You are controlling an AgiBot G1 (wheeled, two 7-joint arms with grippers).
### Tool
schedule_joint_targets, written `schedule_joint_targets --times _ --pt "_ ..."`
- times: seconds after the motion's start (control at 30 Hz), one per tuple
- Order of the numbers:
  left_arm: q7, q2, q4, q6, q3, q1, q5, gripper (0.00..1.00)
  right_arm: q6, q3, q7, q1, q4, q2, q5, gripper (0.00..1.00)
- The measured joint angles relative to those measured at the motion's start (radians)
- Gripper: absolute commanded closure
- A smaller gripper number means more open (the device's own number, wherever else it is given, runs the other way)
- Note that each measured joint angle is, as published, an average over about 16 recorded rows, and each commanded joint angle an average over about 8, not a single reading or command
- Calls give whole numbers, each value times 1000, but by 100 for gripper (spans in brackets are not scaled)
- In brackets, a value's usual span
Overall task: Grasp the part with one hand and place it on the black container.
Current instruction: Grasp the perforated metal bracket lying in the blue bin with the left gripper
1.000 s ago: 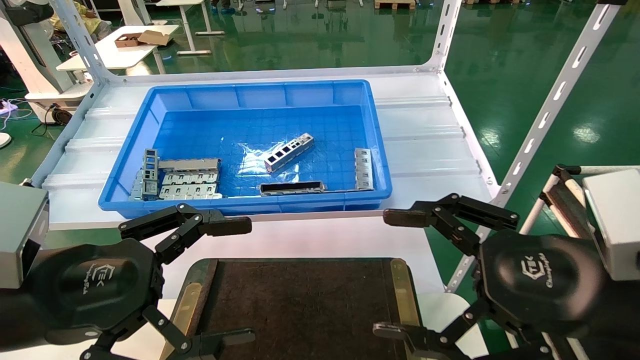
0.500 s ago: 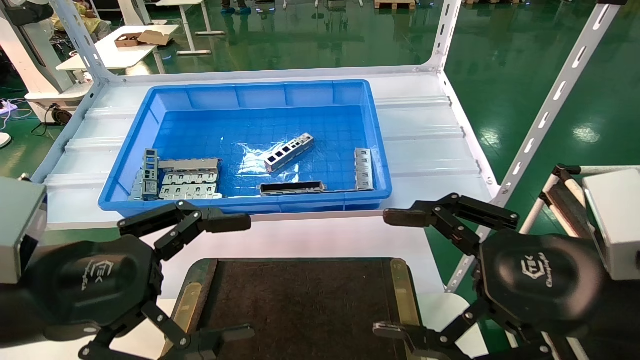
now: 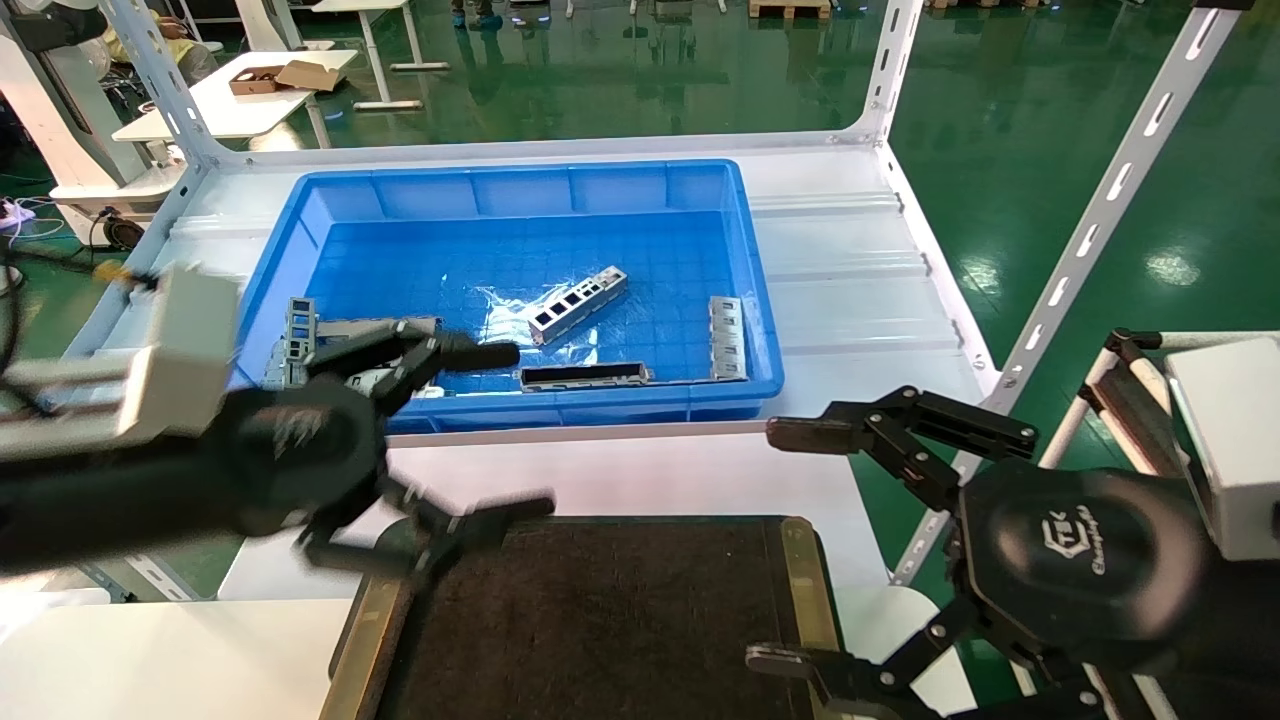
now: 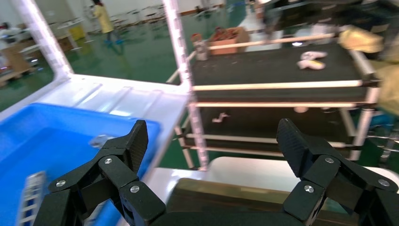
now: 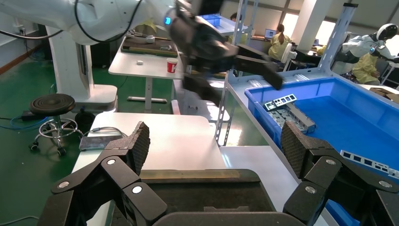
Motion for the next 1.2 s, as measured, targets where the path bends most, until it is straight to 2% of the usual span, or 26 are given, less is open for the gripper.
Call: schedule_joint_targets --times 0.27,0.6,0.93,1.2 --pt "34 135 185 -121 61 -124 154 0 0 -1 0 0 0 0 0 0" --pt "126 339 508 -291 125 -277 309 0 1 -1 -1 0 0 1 1 0" --pt "244 513 837 -437 153 -394 378 0 1 -2 -1 0 0 1 1 0" --pt "308 594 1008 -535 160 -434 394 0 1 -3 -1 1 0 1 2 0"
